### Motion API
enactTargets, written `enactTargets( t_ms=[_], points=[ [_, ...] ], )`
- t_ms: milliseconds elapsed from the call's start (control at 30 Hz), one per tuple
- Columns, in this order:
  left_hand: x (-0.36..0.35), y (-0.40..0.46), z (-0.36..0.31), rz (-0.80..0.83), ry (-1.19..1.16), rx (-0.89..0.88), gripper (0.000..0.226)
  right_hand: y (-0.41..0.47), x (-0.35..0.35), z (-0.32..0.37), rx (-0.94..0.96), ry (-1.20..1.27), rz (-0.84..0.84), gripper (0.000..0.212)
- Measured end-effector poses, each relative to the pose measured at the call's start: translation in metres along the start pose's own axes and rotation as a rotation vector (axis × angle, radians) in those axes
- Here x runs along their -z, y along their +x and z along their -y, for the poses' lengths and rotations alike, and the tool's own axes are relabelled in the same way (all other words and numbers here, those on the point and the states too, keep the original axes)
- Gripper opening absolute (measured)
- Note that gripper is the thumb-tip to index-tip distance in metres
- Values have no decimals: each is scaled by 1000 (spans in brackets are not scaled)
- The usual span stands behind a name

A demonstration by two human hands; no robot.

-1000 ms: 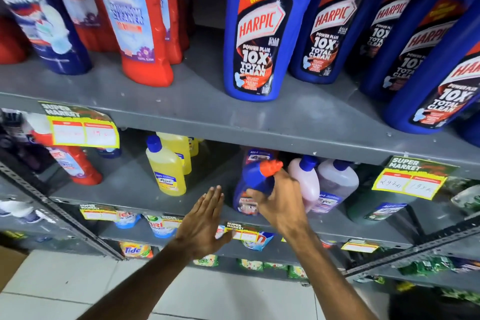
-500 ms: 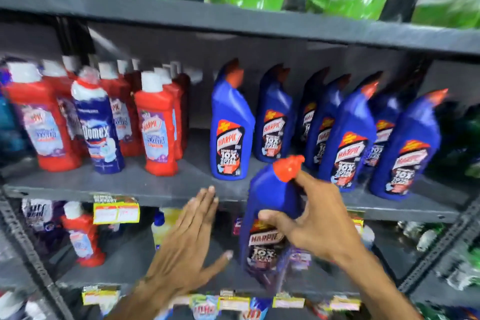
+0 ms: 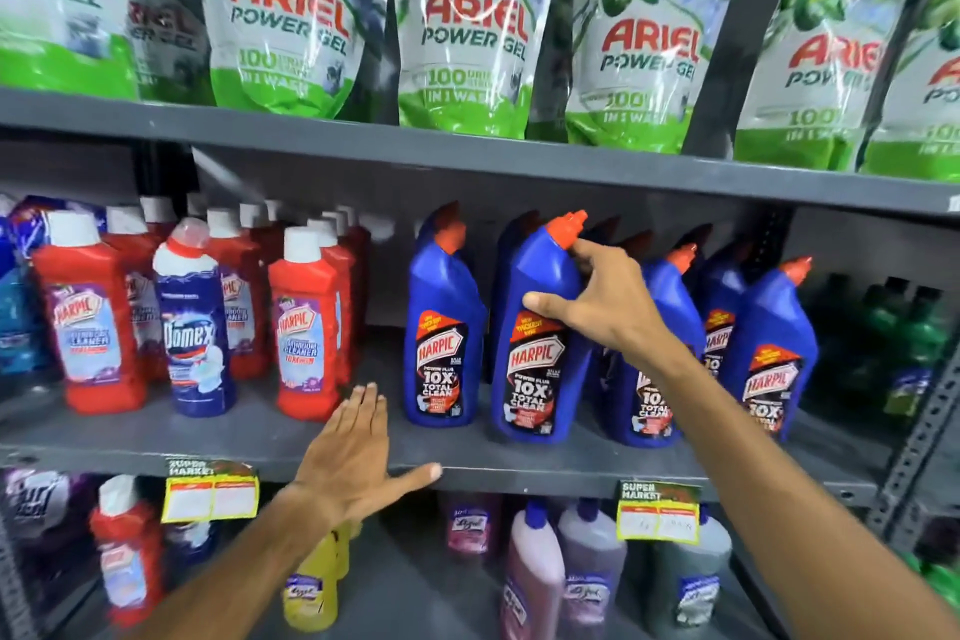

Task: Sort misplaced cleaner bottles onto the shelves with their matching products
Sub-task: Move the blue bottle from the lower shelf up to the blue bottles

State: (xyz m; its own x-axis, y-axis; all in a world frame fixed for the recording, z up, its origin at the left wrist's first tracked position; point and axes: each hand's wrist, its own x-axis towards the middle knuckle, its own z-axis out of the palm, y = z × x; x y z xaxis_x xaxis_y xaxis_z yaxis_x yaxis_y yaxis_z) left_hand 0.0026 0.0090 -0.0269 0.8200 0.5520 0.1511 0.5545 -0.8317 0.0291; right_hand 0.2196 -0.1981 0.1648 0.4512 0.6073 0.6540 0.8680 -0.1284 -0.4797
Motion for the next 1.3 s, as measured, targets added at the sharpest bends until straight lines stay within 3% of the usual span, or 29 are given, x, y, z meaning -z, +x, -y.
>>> enactTargets(
  t_ms=[200,433,633,800,1000,1300],
  points=[
    [-5,10,7,61,-65,-23,157,24,-23,-31,-65,-2,23,48],
    [-14,12,9,3,-29,-23,149,29,-38,-59,-123,19,49,38],
    [-16,9,10,-15,-29,-23,144,31,-42,-63,-122,110,85,60],
    [-18,10,10,-34,-14,-23,140,-9,-61,-90,-233,391,15,87],
    [-20,11,10,-49,-19,-20,143,-81,-101,-138,-453,501,137,90],
    [-23,12,11,-40,-35,-13,142,-82,-103,-144,-428,480,195,76]
  ],
)
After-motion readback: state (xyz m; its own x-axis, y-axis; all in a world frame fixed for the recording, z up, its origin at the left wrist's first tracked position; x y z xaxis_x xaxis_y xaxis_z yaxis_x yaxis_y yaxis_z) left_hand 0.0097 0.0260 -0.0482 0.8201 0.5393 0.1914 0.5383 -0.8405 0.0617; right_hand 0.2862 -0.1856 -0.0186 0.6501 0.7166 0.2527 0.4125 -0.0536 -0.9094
